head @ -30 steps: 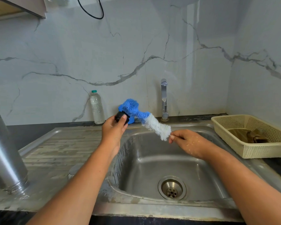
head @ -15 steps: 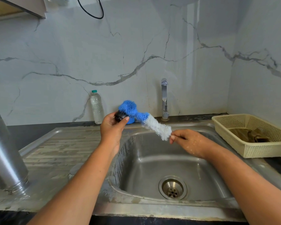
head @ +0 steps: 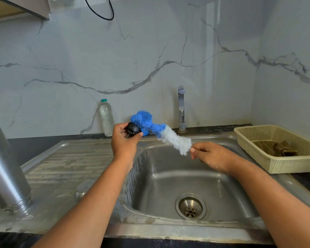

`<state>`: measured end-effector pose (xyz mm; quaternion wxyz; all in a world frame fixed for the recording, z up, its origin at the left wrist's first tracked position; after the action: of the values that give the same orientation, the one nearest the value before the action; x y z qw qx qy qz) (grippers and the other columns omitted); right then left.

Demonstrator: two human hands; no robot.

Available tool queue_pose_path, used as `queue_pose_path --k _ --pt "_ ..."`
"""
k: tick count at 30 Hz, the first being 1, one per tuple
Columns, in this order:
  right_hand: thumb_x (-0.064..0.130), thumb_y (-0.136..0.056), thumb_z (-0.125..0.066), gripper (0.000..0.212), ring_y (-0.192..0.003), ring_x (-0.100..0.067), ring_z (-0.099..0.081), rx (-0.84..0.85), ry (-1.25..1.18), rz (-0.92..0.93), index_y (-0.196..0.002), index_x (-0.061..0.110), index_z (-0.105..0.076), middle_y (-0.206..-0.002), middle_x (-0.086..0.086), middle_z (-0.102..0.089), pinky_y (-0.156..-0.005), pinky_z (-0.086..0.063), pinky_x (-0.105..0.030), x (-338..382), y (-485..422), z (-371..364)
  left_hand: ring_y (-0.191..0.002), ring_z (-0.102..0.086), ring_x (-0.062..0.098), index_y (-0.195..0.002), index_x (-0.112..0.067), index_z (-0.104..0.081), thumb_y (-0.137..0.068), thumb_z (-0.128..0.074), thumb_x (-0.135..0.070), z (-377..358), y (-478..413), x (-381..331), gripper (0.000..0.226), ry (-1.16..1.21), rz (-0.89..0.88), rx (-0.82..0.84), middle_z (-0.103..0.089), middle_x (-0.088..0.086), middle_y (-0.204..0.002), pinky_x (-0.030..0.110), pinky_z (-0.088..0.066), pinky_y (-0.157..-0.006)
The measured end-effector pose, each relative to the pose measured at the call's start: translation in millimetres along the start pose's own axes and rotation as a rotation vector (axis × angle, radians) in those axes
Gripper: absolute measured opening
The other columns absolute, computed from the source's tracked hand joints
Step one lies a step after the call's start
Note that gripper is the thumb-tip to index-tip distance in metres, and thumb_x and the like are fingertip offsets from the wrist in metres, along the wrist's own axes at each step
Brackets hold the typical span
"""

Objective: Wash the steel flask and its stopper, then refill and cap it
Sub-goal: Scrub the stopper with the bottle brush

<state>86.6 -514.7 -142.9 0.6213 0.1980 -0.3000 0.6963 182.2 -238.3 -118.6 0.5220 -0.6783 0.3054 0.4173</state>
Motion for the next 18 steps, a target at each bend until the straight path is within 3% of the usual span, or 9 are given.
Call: queue_pose_path --k 8,14,18 --pt "0.037 -0.106 -0.048 0.032 -0.064 -0.012 -0.045 -0.004 0.016 -0.023 -0.081 0.025 -0.063 -0.066 0.006 -0.048 -0.068 -0.041 -0.032 -7 -4 -3 -0.106 -0.067 0.01 -0.12 -0.018 -0.058 -0.081 -0.088 -0.007 -15 4 3 0.05 -0.075 -0.016 0.122 -0.067 -0.004 -0.115 0.025 -0.053 -0.095" --pt "0.04 -0.106 -0.047 0.033 -0.071 -0.012 -0.049 -0.03 -0.004 0.01 -0.081 0.026 -0.063 -0.075 0.003 -0.053 -0.072 -0.042 -0.032 -2 -3 2 -0.109 -0.071 0.017 -0.116 -0.008 -0.063 -0.091 -0.08 -0.012 -11 1 19 0.03 0.202 0.217 0.087 -0.071 0.011 -0.121 0.04 -0.056 -0.105" --pt "0.042 -0.105 -0.045 0.035 -0.068 -0.012 -0.047 -0.089 -0.058 0.008 -0.082 0.022 -0.062 -0.074 0.003 -0.052 -0.069 -0.039 -0.031 -1 -4 5 -0.112 -0.071 0.022 -0.128 0.007 -0.055 -0.097 -0.072 -0.018 -17 5 22 0.044 0.466 0.384 0.065 -0.068 0.018 -0.126 0.038 -0.056 -0.104"
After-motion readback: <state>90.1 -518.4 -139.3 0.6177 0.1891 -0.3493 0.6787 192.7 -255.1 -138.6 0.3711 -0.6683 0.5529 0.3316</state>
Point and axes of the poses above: each hand's wrist, its own y-axis away from the middle knuckle, its own z-axis out of the back of the hand, x = y × z, the point moved 8 cm from there along -y, towards the middle knuckle
